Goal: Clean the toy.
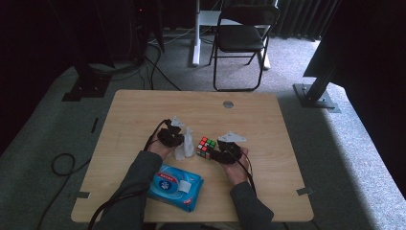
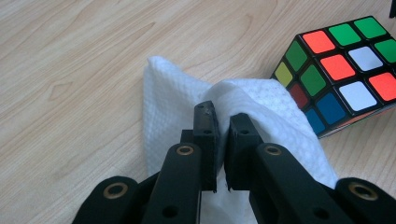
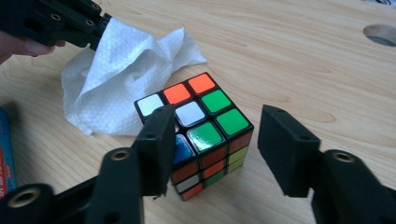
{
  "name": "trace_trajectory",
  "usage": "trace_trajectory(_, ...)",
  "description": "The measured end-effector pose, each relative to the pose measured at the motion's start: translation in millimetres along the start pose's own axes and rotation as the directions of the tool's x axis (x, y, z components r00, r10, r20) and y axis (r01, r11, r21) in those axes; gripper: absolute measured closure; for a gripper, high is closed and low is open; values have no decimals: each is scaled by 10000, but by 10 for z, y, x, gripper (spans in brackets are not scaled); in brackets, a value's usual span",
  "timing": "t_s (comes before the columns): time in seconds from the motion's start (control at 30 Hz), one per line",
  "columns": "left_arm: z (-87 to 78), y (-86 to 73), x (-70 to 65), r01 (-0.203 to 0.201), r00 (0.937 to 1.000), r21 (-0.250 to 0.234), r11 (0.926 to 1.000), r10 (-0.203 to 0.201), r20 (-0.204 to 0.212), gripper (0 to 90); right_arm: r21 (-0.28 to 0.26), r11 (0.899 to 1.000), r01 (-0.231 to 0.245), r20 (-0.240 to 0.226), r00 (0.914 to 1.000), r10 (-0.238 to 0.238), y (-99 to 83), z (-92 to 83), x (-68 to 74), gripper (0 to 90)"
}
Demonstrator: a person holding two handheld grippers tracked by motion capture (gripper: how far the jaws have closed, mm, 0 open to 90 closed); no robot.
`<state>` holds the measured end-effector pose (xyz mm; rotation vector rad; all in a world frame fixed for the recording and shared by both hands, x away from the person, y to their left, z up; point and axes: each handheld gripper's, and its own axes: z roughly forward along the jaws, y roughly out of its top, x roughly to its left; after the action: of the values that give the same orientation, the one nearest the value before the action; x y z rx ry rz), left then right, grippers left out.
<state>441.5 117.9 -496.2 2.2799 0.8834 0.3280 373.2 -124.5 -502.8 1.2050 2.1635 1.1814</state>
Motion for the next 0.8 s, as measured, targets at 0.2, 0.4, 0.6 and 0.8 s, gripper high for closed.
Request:
trace_trajectory(0.2,-2,0,-2,-26,10000,-4,10000,26,17,847,0,9987,-507,70,9987,507,4,26,-27,563)
trace_trajectory(0.4,-1,0,-5,-45,10000,-3,10000,45,19,846,46,9969,-787,-10,9969,787,26,61,-25,569)
trace_trajectory(0.6,-1,0,-9,-53,10000,-12,10000,53,29,845,112,9960,-892,84,9960,891,68,106,-27,577)
trace_trajectory(0.8,-4,1,-24,-110,9999,-75,9999,110,41,846,84,9943,-1059,151,9943,1058,76,124,-46,567)
